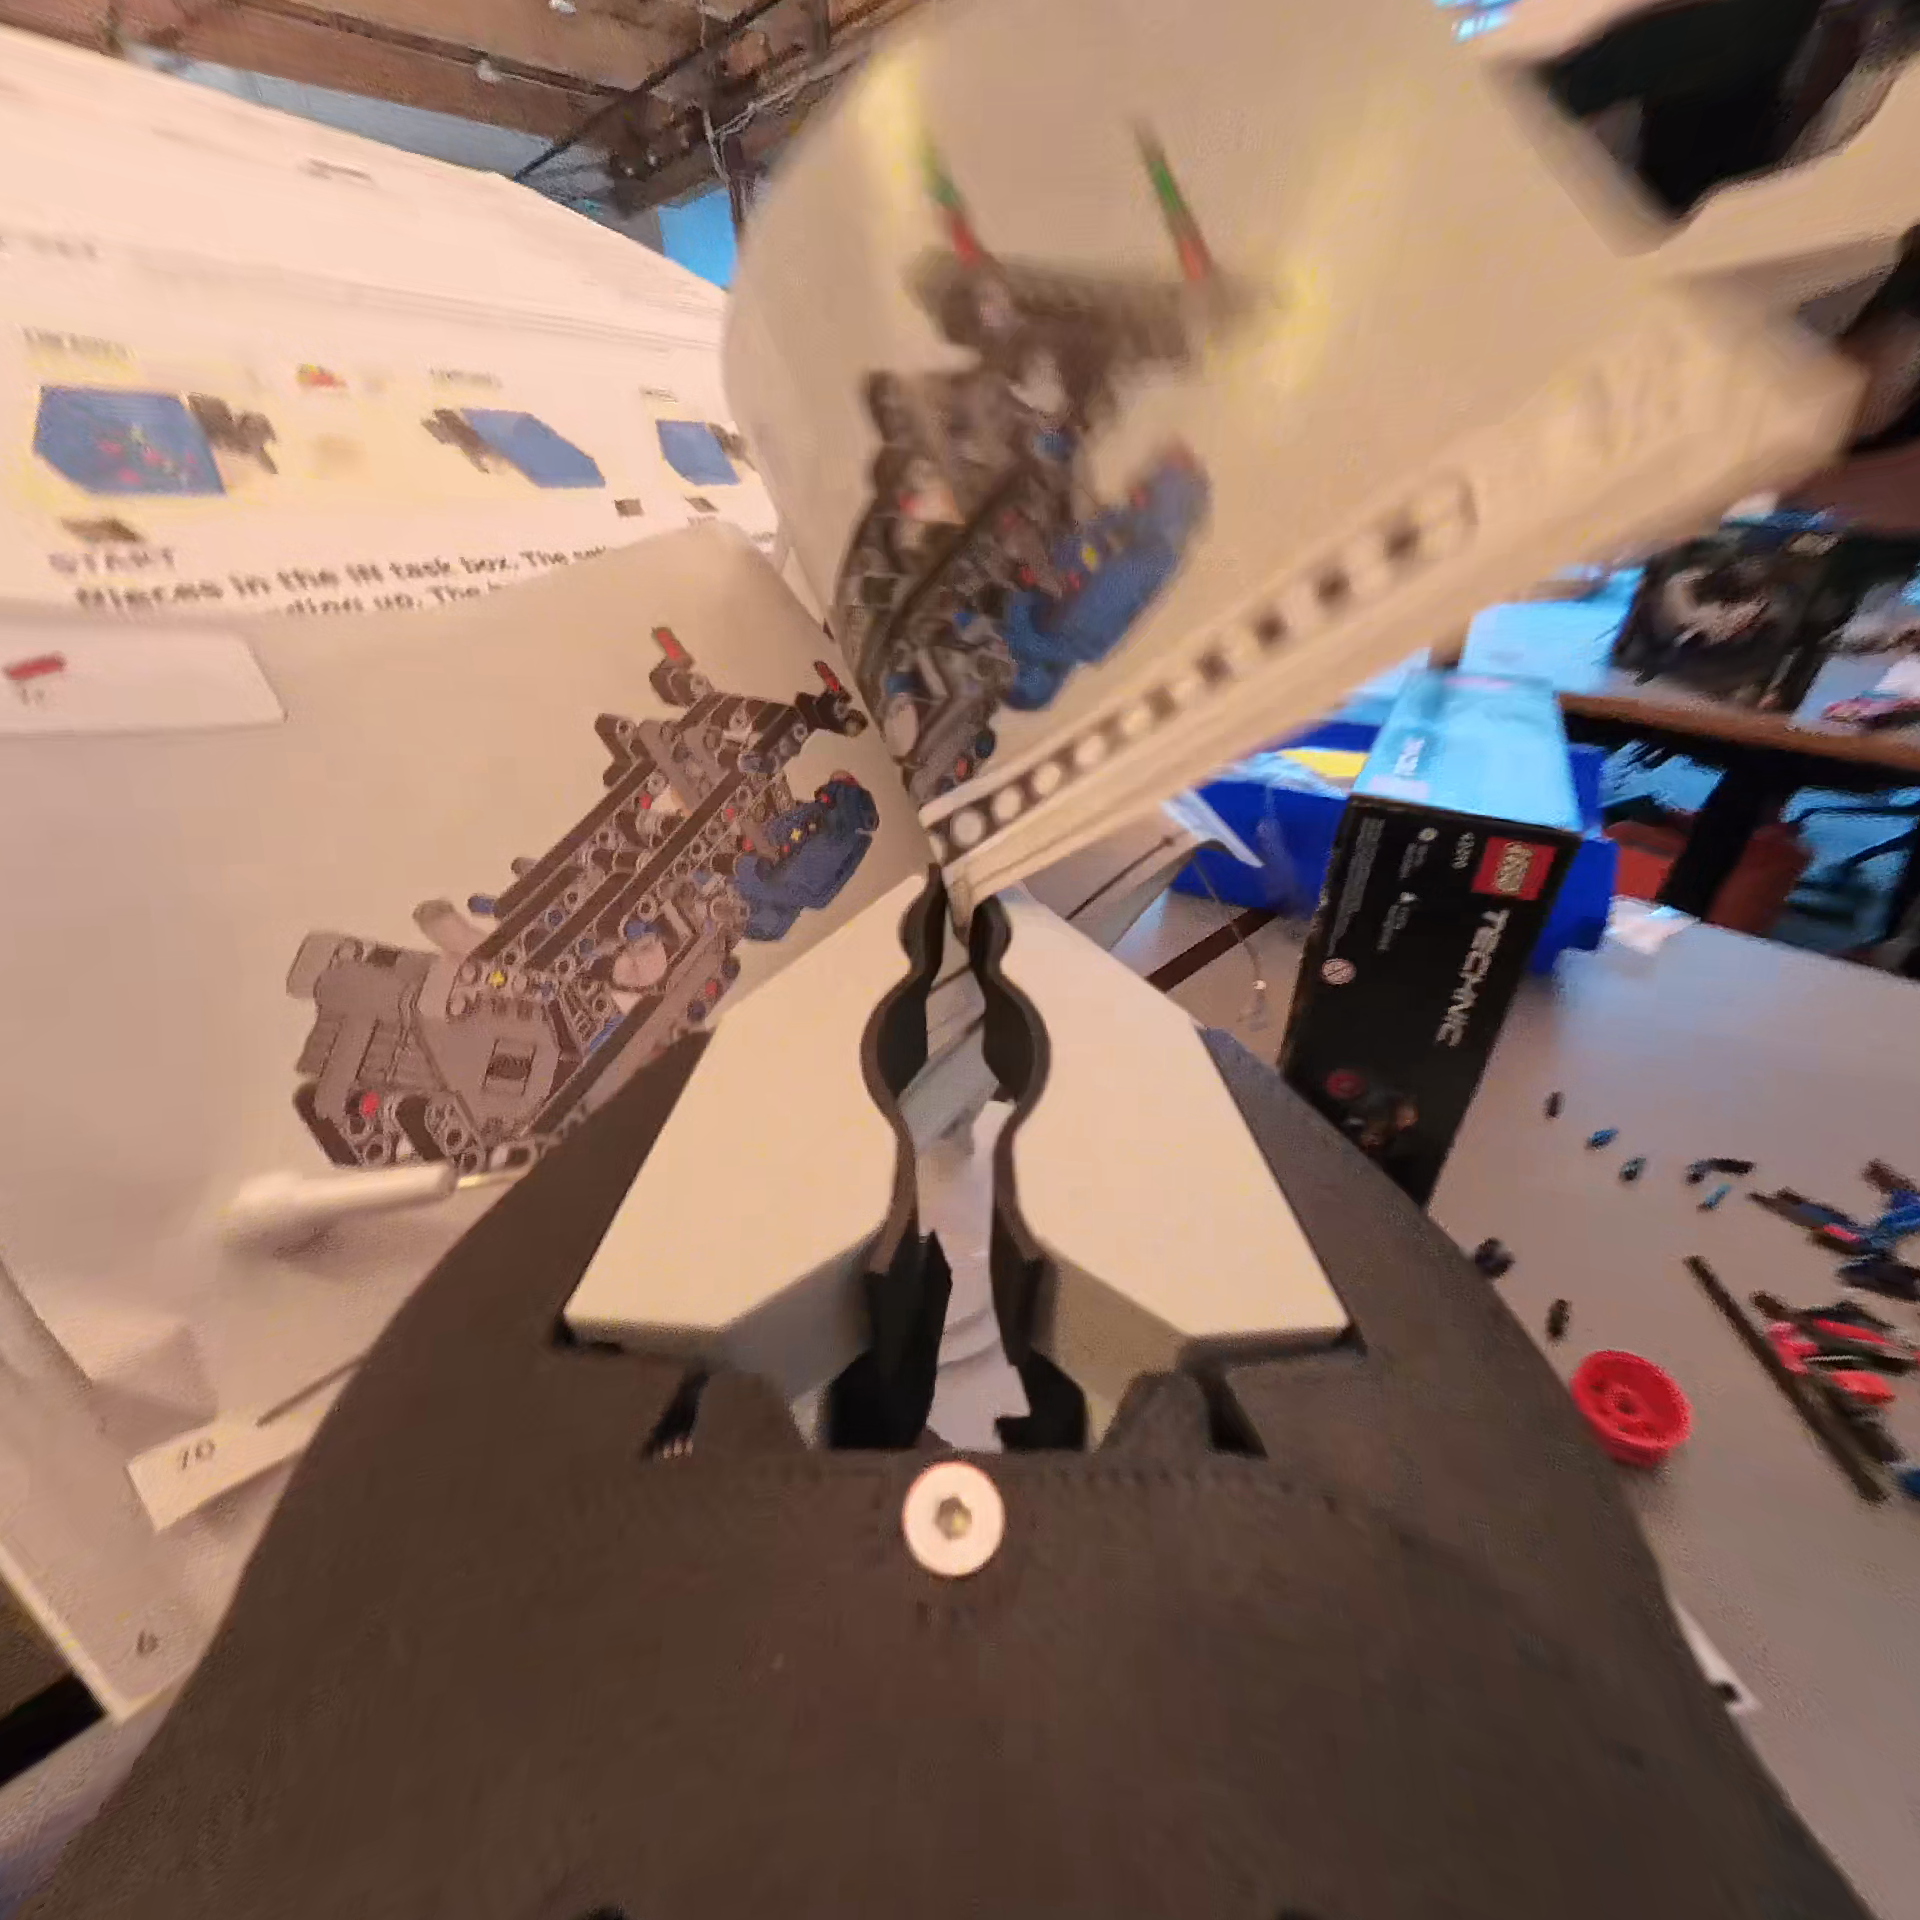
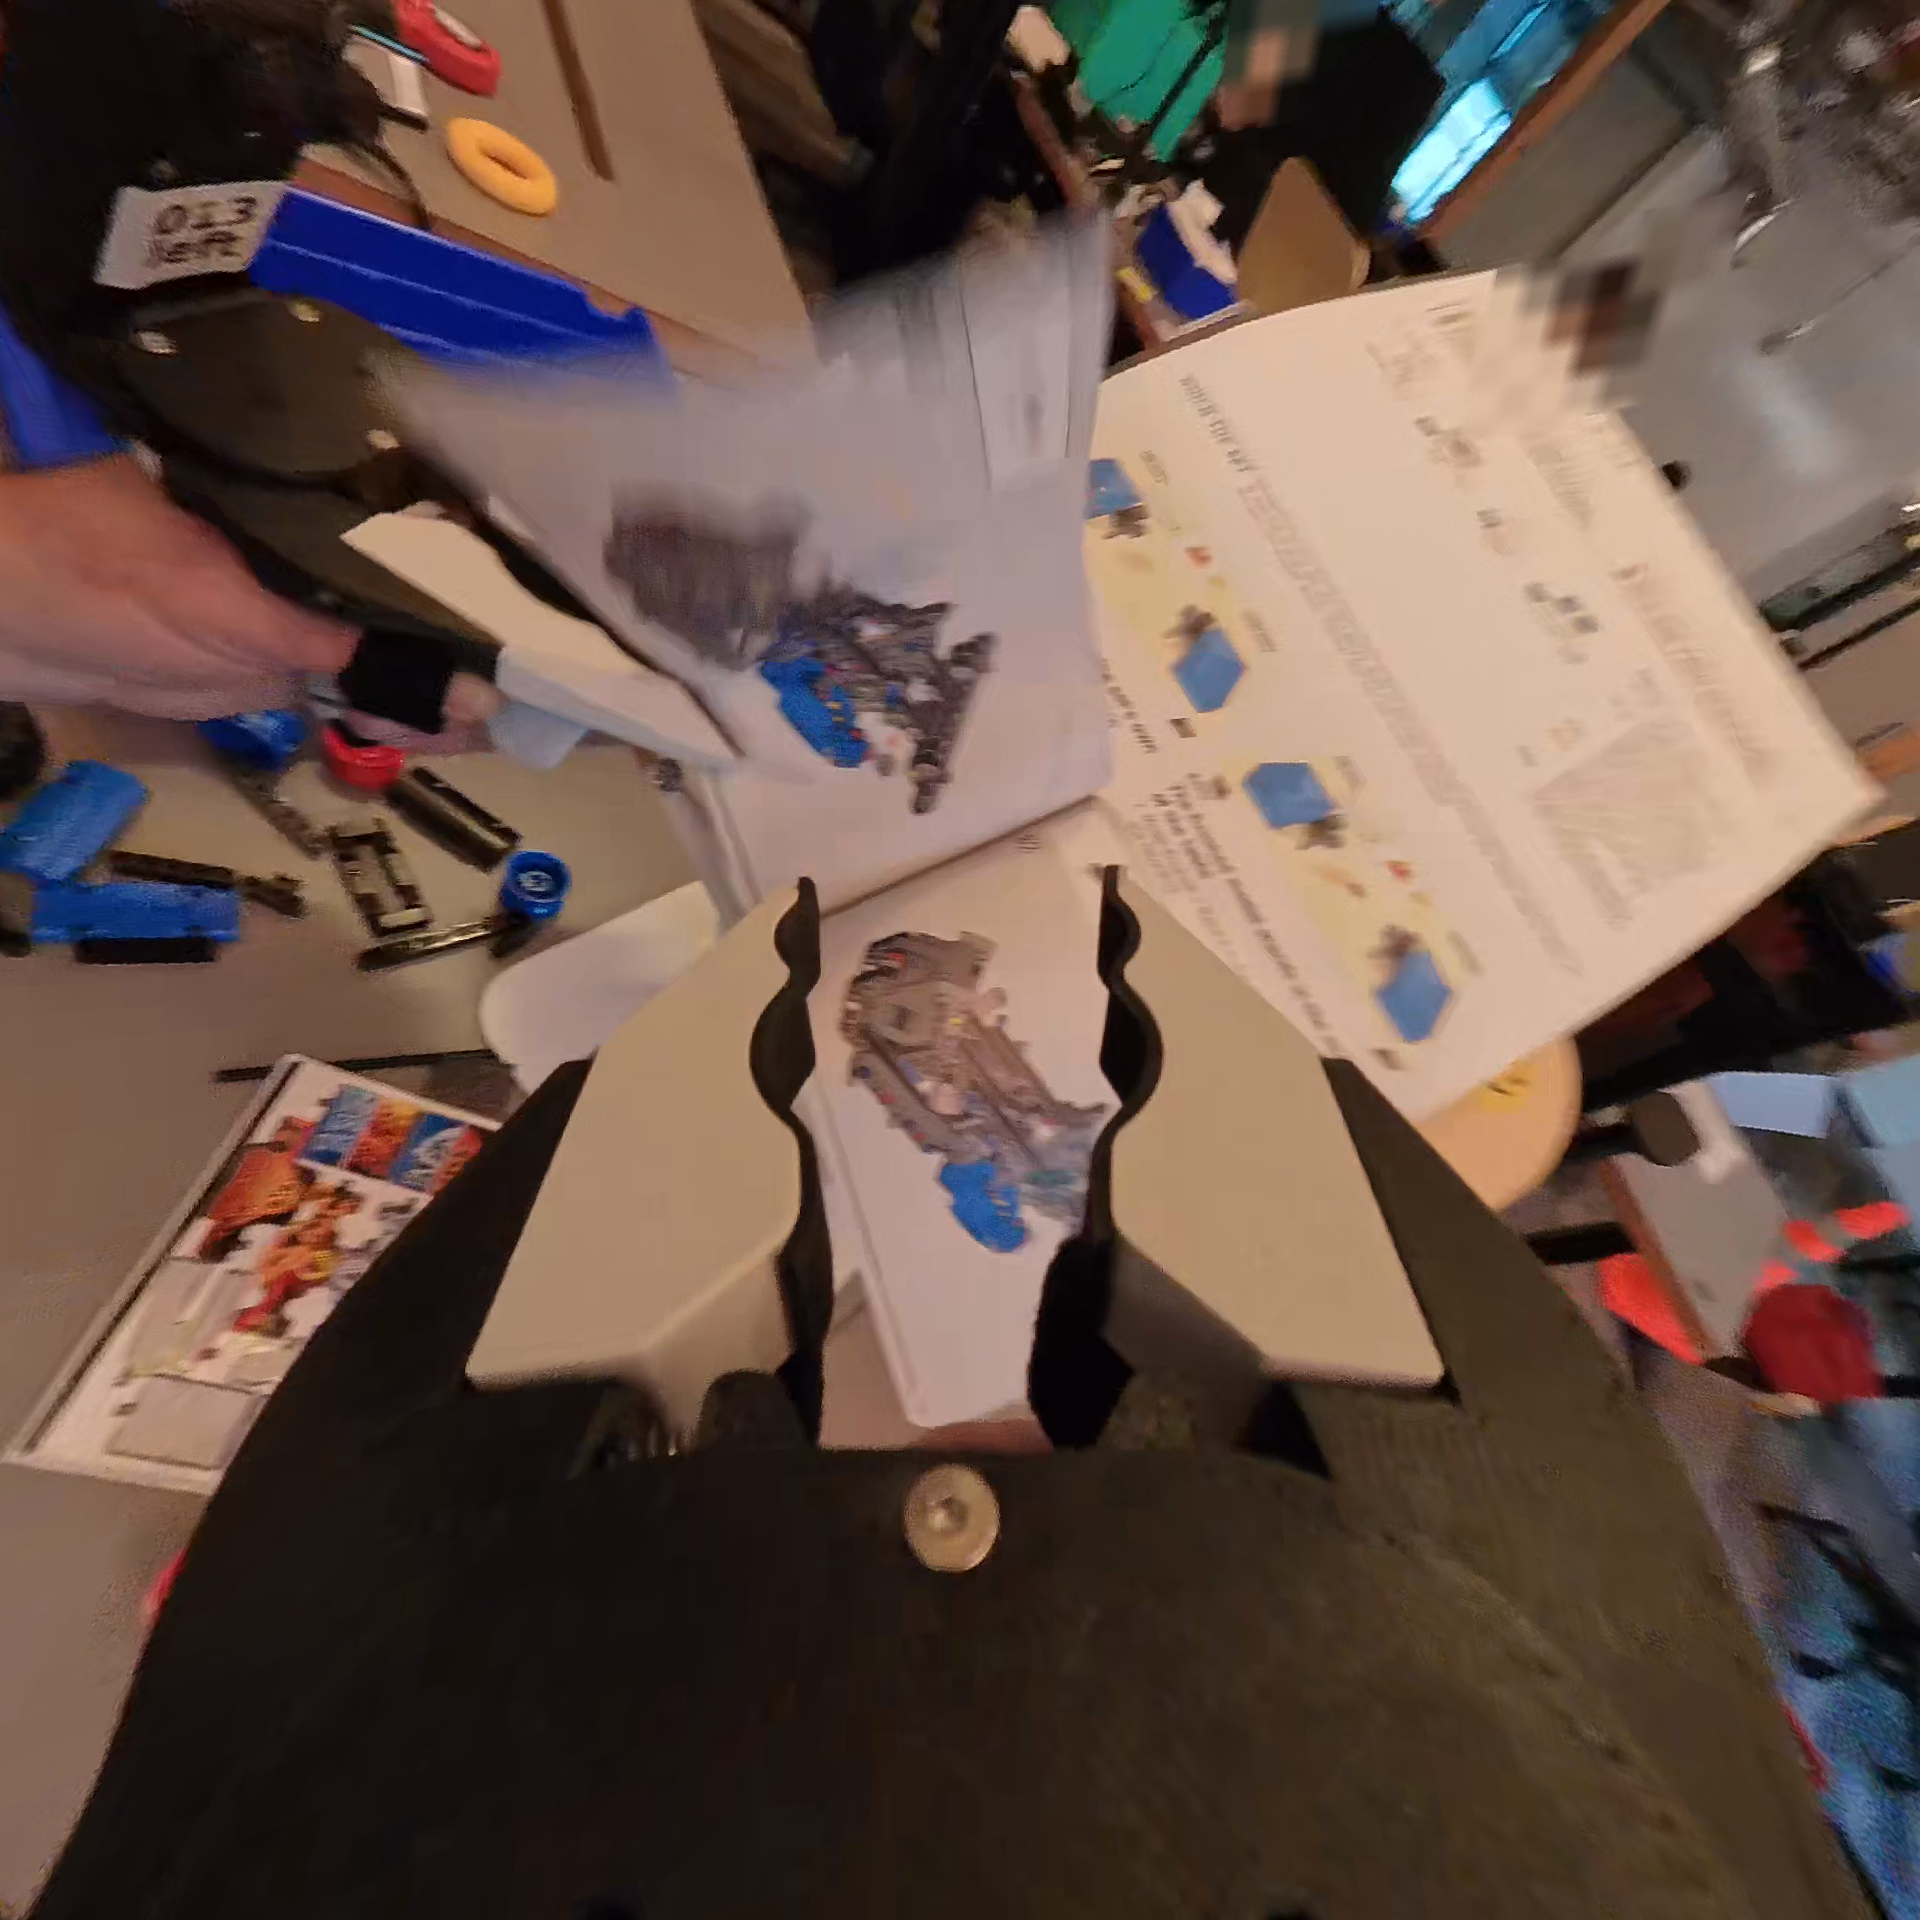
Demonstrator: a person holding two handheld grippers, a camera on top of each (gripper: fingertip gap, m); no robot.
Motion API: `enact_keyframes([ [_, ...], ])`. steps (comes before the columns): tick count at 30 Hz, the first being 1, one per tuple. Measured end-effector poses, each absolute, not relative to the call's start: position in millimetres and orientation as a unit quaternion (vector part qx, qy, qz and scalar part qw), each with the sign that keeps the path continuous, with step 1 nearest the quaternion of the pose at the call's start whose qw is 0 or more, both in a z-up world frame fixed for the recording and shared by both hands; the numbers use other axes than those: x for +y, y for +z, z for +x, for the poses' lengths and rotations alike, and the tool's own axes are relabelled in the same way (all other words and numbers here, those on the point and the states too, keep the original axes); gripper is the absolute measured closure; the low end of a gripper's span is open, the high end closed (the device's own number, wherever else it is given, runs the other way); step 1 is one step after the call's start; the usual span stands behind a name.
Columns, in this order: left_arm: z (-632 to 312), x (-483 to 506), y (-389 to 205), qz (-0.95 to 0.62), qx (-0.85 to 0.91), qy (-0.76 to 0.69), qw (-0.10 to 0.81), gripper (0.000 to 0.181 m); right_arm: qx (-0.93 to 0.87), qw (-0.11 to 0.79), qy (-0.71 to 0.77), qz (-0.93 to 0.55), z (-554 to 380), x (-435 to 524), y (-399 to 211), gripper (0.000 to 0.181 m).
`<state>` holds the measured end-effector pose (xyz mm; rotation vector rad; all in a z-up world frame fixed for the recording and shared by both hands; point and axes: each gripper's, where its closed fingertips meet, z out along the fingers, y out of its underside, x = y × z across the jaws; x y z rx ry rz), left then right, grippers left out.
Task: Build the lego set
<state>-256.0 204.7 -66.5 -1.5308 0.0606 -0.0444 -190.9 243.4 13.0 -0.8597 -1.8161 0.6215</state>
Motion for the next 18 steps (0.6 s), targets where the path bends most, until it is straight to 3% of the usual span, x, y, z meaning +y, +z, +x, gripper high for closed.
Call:
enact_keyframes([
  [7,-285,179,-56,-0.665,-0.015,-0.054,0.745,0.163,-0.816,0.432,0.197,-0.330,-229,216,-66,0.136],
  [11,-307,161,-50,-0.664,-0.035,-0.039,0.746,0.166,-0.828,0.428,0.150,-0.328,-246,220,-87,0.140],
  [14,-324,152,-54,-0.673,-0.047,-0.033,0.738,0.176,-0.843,0.414,0.176,-0.295,-247,191,-93,0.157],
  [18,-340,153,-64,-0.679,-0.061,-0.040,0.731,0.177,-0.851,0.395,0.191,-0.288,-259,167,-109,0.161],
])
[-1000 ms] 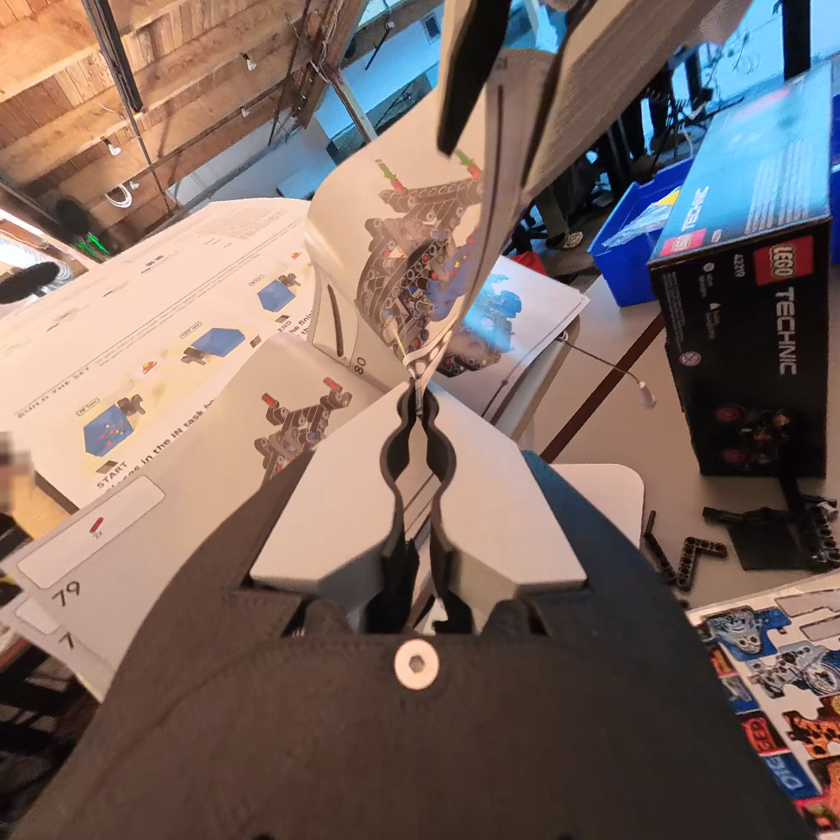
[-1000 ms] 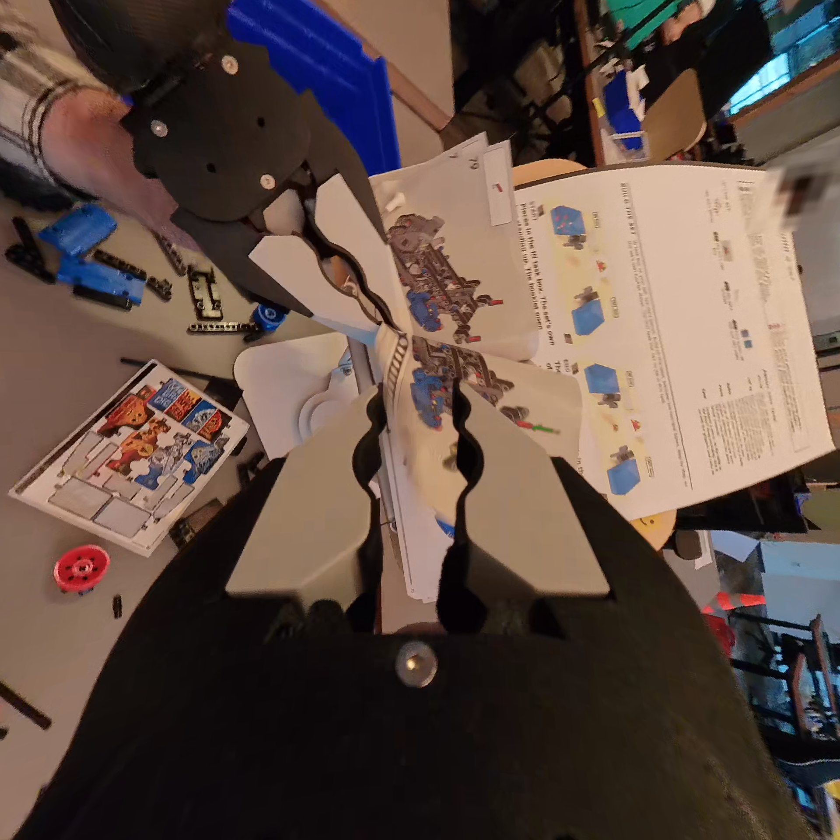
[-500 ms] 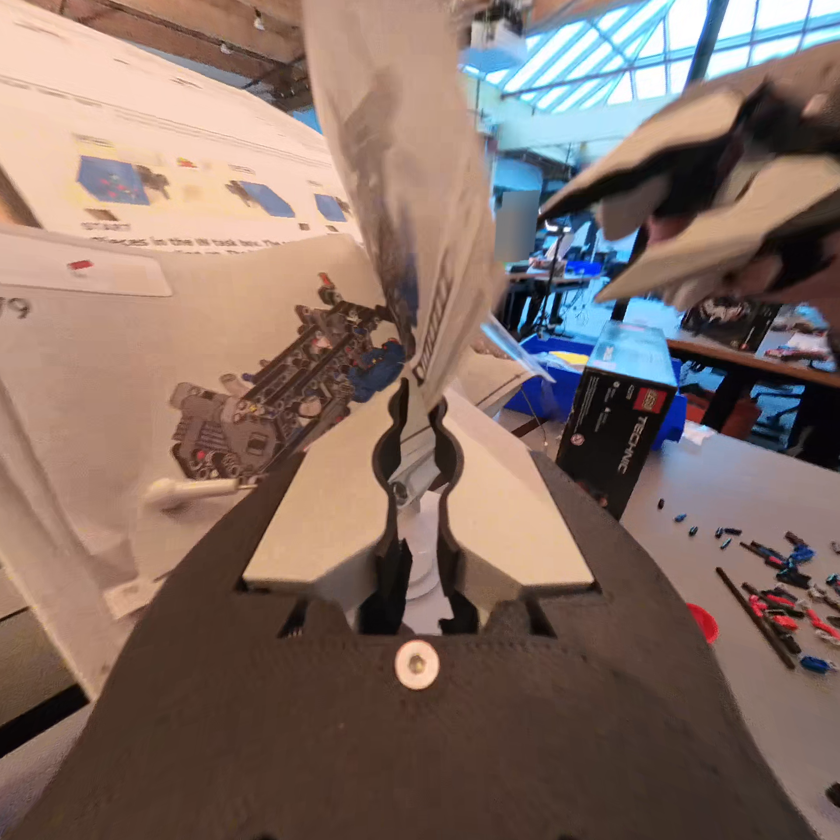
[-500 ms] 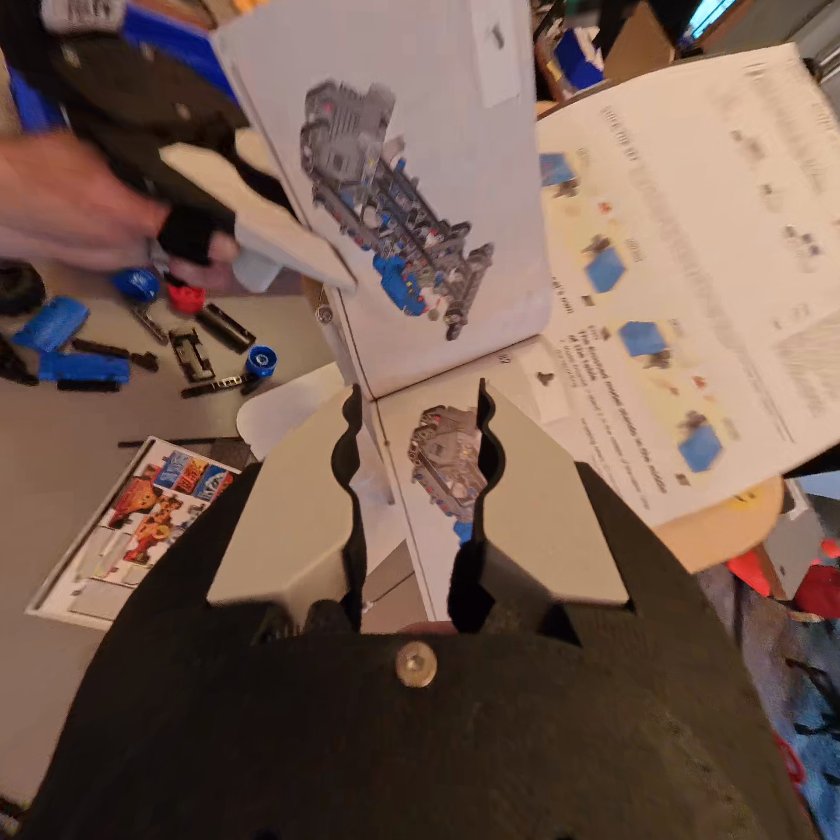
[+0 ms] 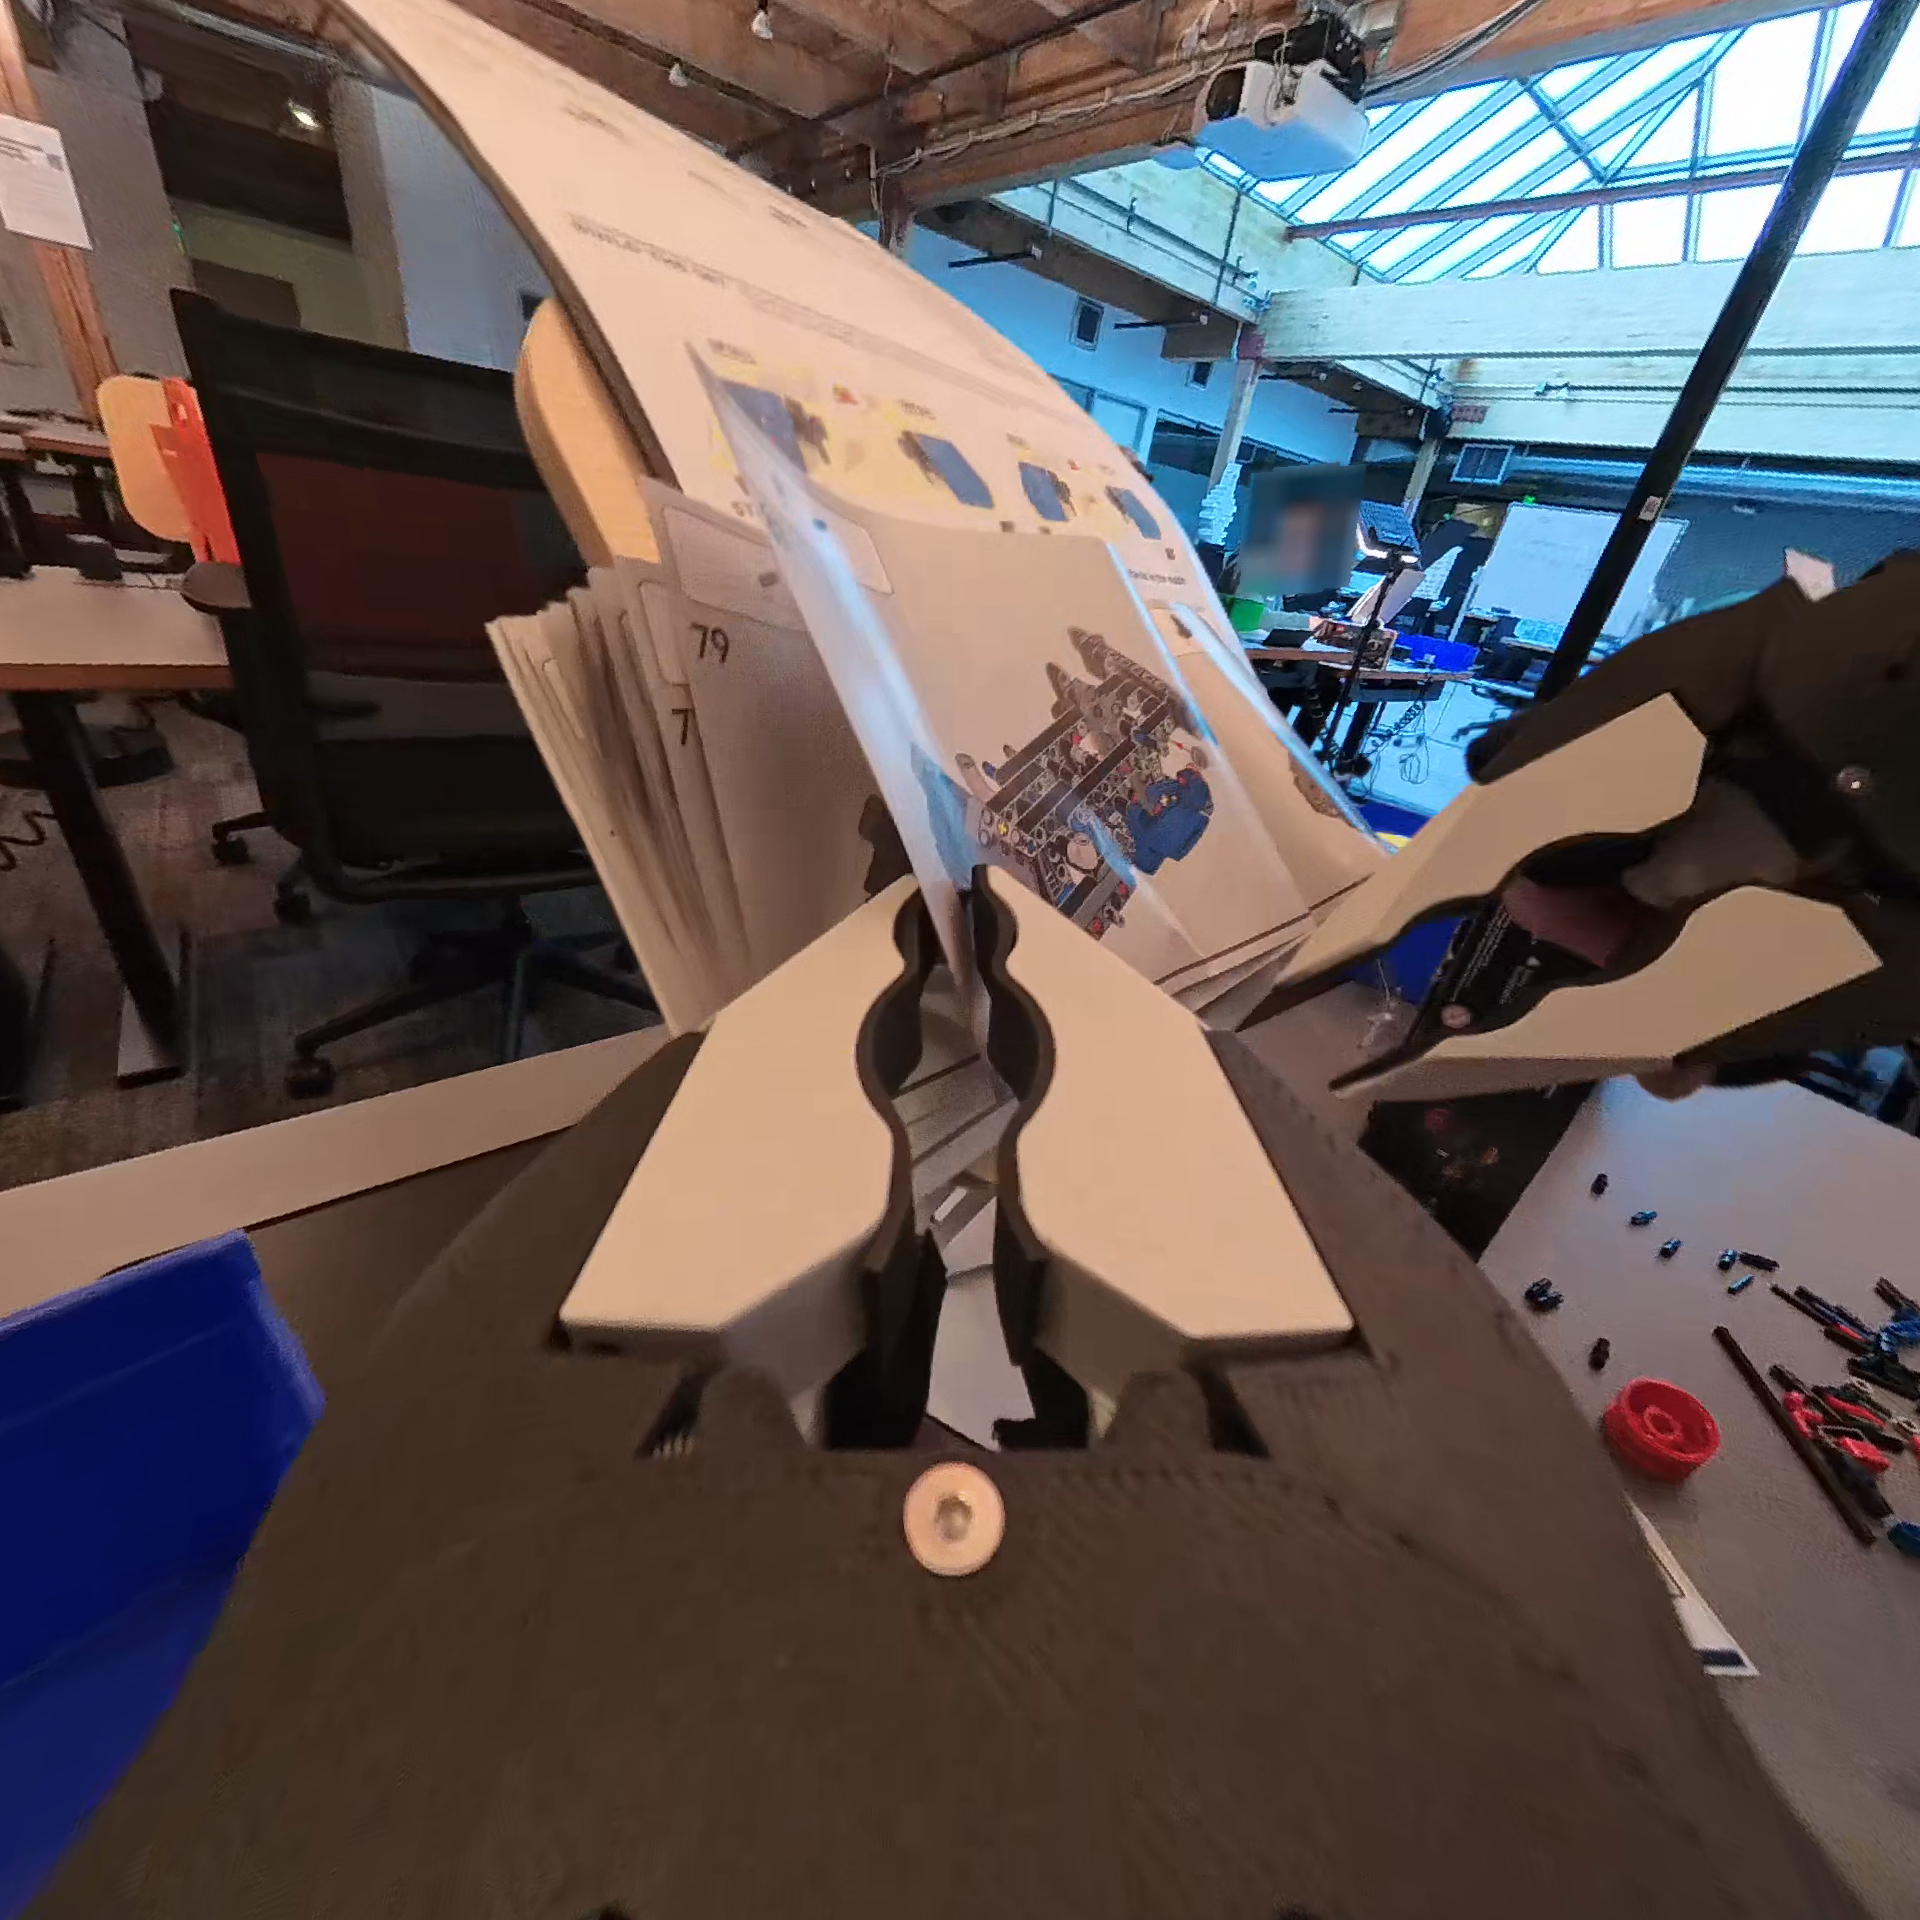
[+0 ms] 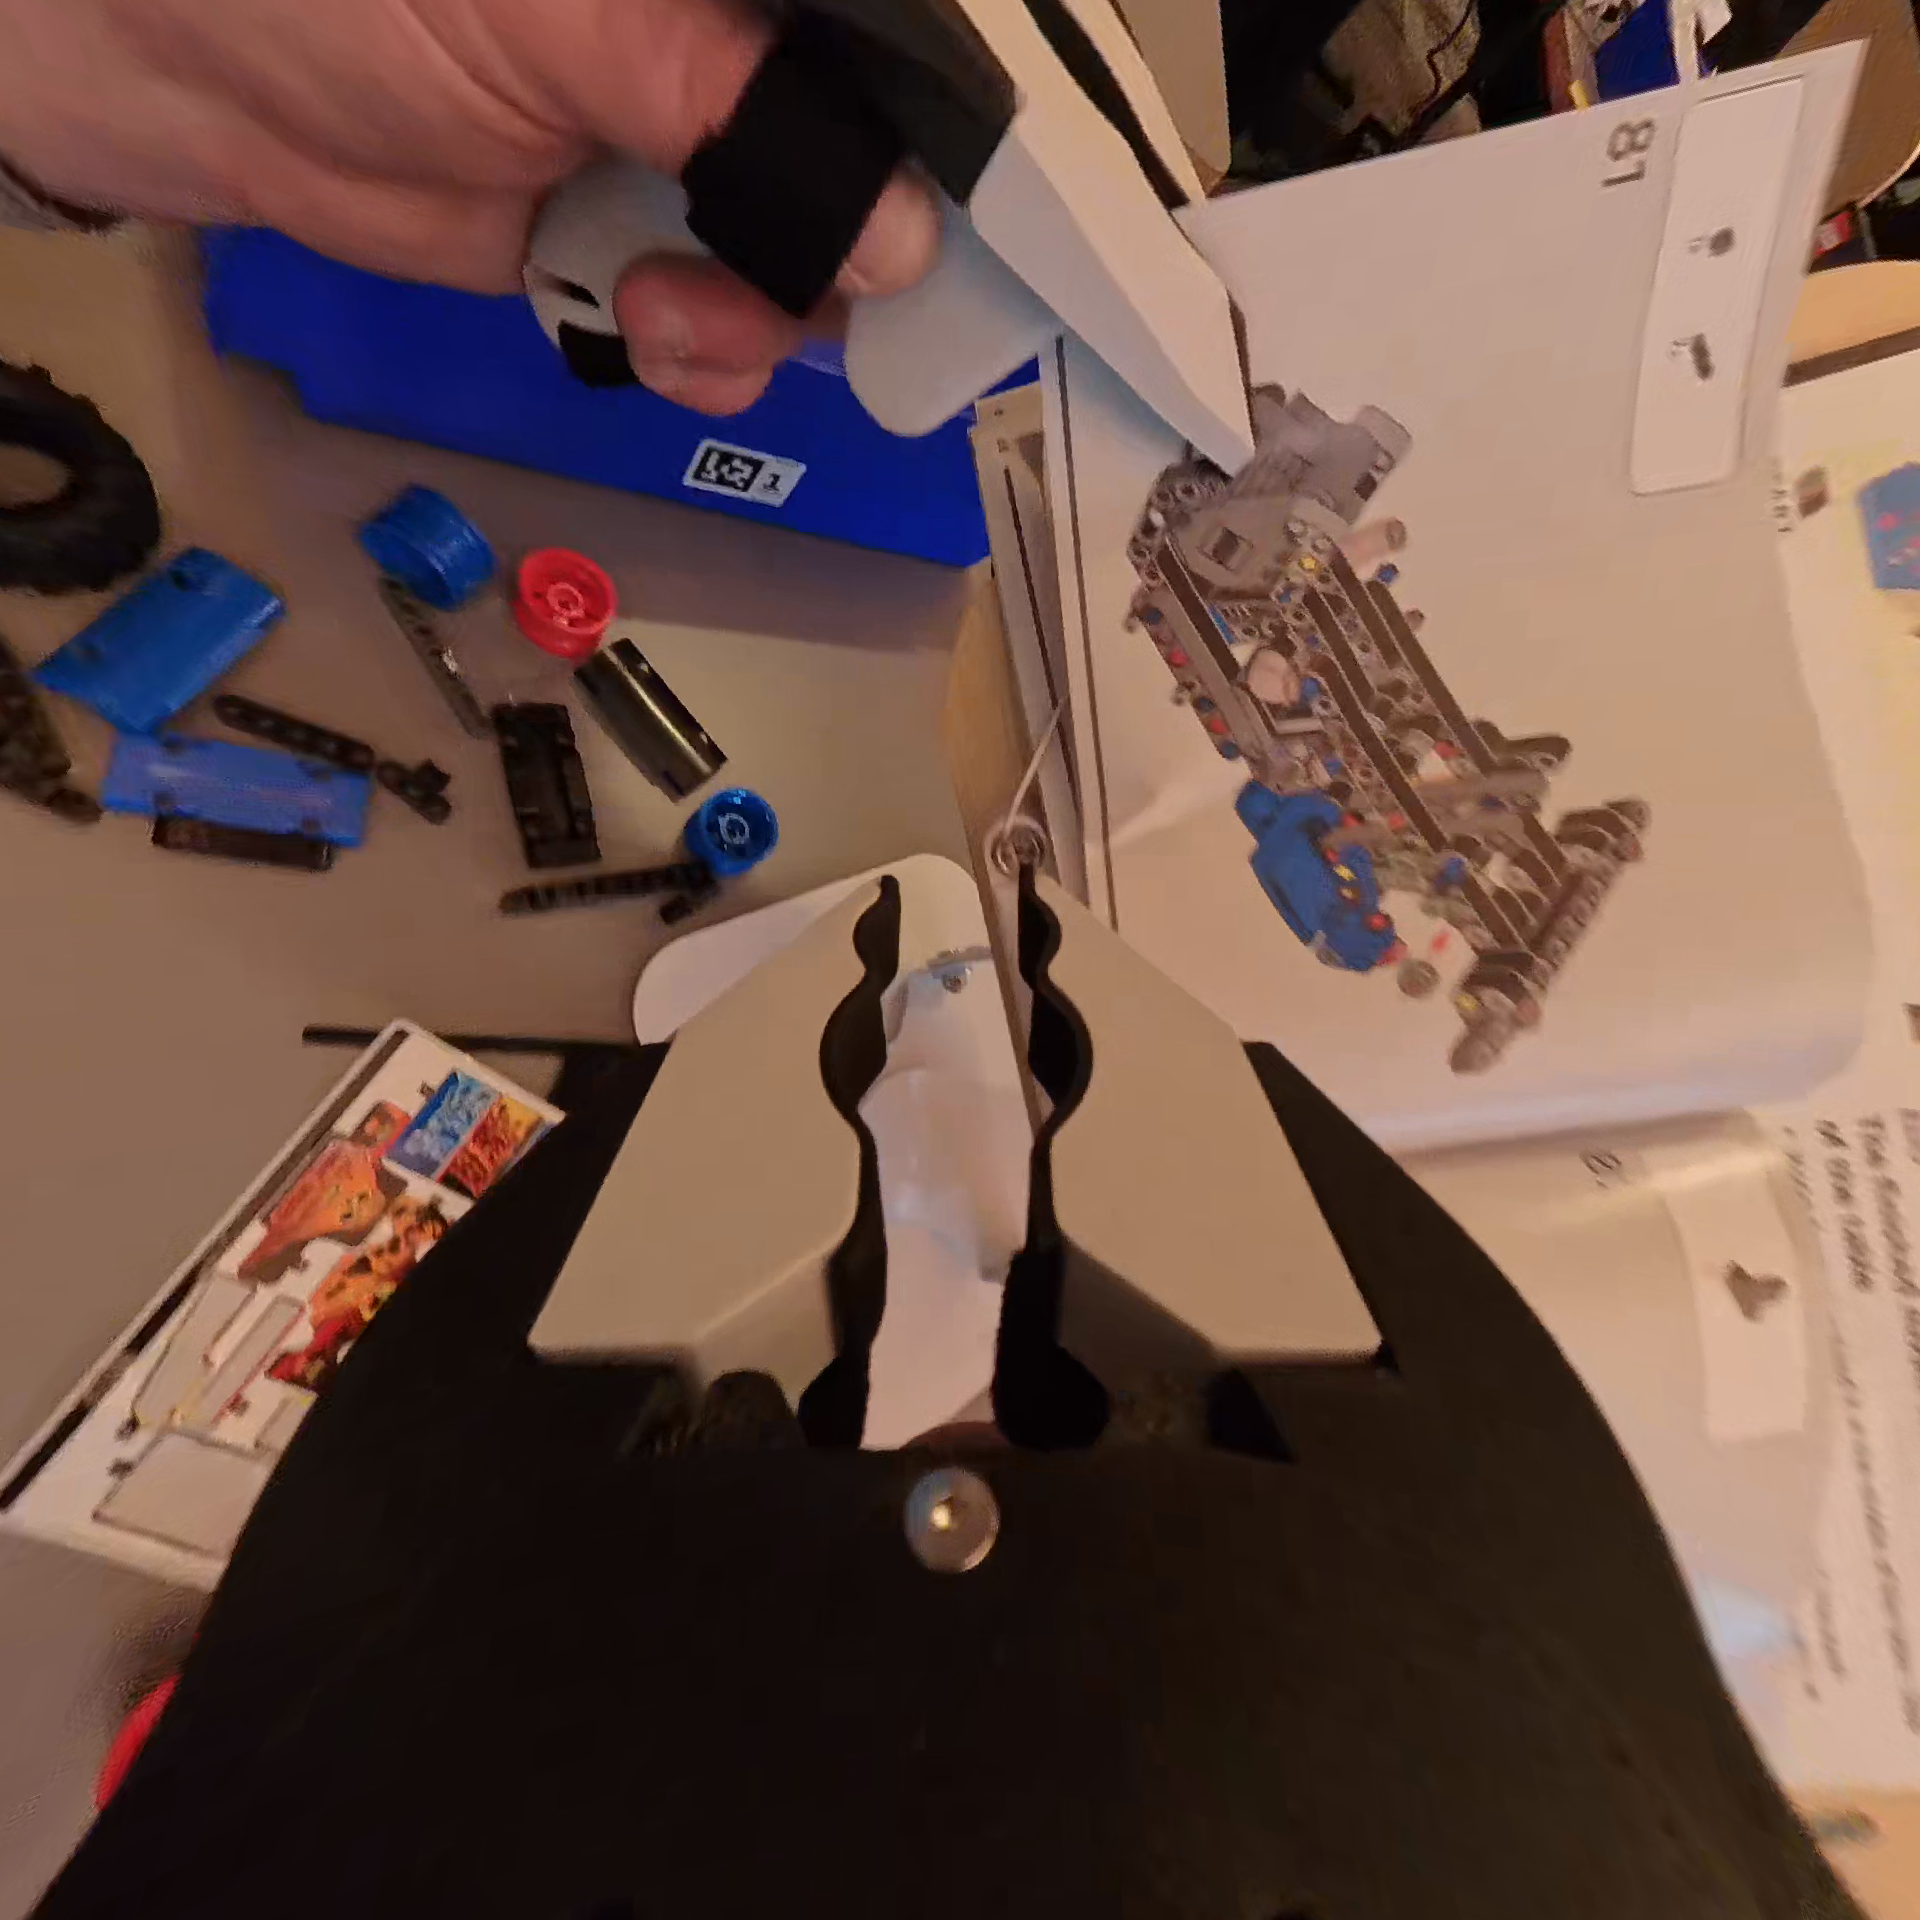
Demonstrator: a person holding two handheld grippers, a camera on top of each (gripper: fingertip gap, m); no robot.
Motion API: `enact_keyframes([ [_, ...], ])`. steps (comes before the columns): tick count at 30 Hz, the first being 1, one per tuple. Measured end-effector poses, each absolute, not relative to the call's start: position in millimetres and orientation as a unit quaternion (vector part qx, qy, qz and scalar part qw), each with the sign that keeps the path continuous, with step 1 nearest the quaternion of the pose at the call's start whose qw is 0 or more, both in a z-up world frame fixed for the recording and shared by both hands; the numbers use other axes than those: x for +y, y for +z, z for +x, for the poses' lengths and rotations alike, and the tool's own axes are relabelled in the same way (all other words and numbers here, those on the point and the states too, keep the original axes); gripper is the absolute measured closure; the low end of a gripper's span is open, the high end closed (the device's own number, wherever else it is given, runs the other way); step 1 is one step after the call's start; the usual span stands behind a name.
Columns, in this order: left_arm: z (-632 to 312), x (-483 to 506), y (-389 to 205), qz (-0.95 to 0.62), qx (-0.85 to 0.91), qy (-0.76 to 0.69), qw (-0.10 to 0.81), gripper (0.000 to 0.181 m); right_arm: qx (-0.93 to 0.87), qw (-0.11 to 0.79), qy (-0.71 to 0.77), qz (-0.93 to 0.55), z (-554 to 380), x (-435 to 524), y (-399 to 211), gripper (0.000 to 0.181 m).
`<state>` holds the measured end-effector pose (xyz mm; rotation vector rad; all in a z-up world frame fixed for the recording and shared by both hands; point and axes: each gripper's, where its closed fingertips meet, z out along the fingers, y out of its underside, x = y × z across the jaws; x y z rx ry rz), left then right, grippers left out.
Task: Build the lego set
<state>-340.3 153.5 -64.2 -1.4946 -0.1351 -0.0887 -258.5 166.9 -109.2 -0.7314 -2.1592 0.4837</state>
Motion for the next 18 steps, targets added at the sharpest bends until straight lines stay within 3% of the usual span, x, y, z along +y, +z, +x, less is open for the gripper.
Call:
enact_keyframes([
  [8,-347,162,-76,-0.707,-0.048,-0.004,0.706,0.181,-0.819,0.418,0.203,-0.336,-304,156,-120,0.161],
  [12,-350,163,-76,-0.707,-0.055,0.005,0.705,0.181,-0.828,0.418,0.197,-0.316,-308,155,-124,0.181],
  [18,-354,163,-78,-0.709,-0.058,0.007,0.702,0.181,-0.839,0.422,0.208,-0.273,-305,151,-128,0.181],
])
